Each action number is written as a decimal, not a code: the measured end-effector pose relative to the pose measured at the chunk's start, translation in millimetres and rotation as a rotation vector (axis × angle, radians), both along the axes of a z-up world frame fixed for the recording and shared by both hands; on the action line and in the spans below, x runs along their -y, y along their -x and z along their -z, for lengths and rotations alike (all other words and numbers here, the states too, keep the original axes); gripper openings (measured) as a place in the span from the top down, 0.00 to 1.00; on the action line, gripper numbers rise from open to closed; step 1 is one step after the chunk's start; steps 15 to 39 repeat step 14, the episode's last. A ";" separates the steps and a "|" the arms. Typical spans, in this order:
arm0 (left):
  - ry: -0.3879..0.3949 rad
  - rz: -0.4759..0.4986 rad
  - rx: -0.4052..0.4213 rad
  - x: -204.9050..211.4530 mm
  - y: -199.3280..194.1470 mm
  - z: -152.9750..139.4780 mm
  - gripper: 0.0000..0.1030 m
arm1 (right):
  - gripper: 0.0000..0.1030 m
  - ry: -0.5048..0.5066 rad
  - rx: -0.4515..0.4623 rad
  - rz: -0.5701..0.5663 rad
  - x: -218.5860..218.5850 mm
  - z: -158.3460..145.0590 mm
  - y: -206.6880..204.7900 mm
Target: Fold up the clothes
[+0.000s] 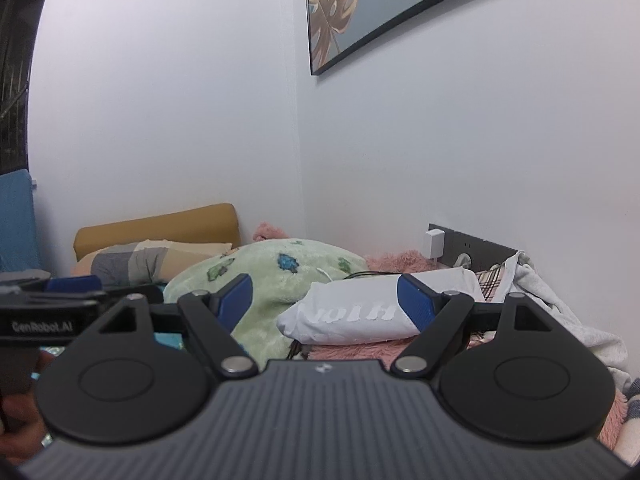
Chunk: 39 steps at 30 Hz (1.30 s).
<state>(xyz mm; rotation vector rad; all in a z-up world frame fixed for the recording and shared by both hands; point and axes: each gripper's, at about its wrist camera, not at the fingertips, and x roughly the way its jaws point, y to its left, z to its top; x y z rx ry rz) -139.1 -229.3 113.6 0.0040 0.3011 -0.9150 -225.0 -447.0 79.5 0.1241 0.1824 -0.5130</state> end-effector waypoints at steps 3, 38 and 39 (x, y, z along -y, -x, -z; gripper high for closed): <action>0.000 -0.002 -0.008 -0.5 -2.8 3.4 0.00 | 0.21 0.004 -0.004 0.003 0.3 1.0 -1.8; -0.002 -0.009 0.008 -8.3 6.2 -2.8 0.00 | 0.21 0.015 -0.017 0.002 -2.8 4.5 -2.6; -0.002 -0.009 0.008 -8.3 6.2 -2.8 0.00 | 0.21 0.015 -0.017 0.002 -2.8 4.5 -2.6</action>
